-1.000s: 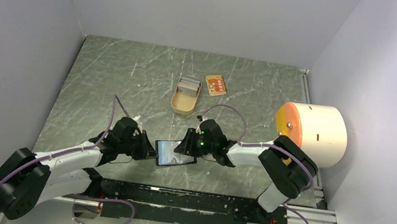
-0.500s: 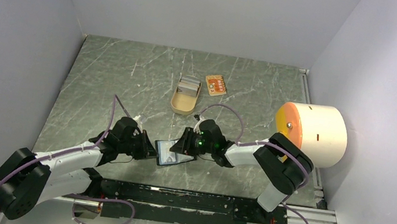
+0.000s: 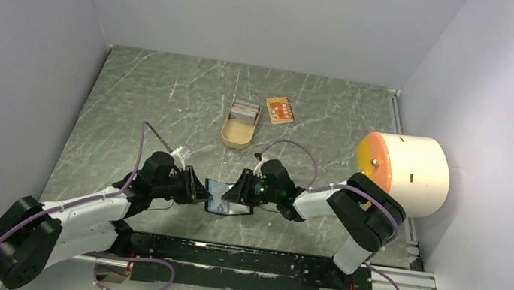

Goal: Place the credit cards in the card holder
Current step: Turn over the card slot in the card holder.

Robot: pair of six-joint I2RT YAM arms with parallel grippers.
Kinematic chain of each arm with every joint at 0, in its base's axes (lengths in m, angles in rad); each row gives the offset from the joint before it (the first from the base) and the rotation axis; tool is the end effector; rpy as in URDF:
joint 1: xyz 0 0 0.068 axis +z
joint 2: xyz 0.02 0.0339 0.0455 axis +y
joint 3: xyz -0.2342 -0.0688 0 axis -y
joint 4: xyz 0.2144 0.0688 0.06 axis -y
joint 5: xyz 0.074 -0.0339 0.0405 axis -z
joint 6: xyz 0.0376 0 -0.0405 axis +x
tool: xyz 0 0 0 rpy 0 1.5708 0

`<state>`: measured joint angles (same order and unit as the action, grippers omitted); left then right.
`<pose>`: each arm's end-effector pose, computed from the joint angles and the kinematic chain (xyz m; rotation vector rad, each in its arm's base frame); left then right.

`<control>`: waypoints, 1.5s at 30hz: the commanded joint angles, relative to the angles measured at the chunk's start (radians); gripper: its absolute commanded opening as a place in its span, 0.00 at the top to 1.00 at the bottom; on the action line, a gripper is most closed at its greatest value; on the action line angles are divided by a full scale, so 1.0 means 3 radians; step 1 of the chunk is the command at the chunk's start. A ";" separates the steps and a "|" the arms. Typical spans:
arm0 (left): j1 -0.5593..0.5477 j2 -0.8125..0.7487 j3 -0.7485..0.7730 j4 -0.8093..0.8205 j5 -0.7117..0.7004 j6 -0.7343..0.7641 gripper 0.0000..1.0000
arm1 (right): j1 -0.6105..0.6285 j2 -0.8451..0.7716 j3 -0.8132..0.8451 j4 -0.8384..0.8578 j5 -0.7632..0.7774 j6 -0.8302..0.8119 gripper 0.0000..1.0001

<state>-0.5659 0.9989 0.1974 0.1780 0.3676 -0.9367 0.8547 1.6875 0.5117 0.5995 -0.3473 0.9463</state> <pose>0.1397 -0.1047 0.1345 -0.2198 2.4250 -1.1774 0.1721 0.2172 0.1117 -0.1211 2.4639 1.3121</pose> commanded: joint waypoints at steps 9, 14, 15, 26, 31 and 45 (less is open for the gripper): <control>-0.0015 -0.0188 -0.0051 0.0277 0.0138 -0.0048 0.91 | 0.0015 -0.0277 -0.0054 -0.0213 0.0142 -0.0122 0.65; -0.0018 -0.0307 0.0207 -0.0430 -0.0047 0.0222 0.91 | 0.0012 -0.0627 0.0038 -0.0771 0.0387 -0.0405 0.65; -0.0019 -0.0295 0.0257 -0.0538 -0.0066 0.0265 0.91 | 0.0010 -0.0667 0.0070 -0.0862 0.0435 -0.0466 0.68; -0.0017 -0.0013 0.0640 -0.0757 0.0244 0.0463 0.91 | 0.0048 -0.0363 0.0140 -0.0773 0.0434 -0.0548 0.75; -0.0017 0.0070 0.0518 -0.0196 0.0507 0.0321 0.91 | 0.0081 -0.0241 0.0087 -0.0621 0.0404 -0.0490 0.76; -0.0020 0.0452 0.0480 -0.0124 0.0354 0.0351 0.91 | 0.0099 -0.0195 -0.0040 -0.0475 0.0391 -0.0443 0.76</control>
<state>-0.5659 1.1175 0.3298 0.1436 0.4866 -0.8505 0.8764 1.6089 0.5152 0.4519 -0.2321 0.8131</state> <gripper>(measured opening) 0.099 0.243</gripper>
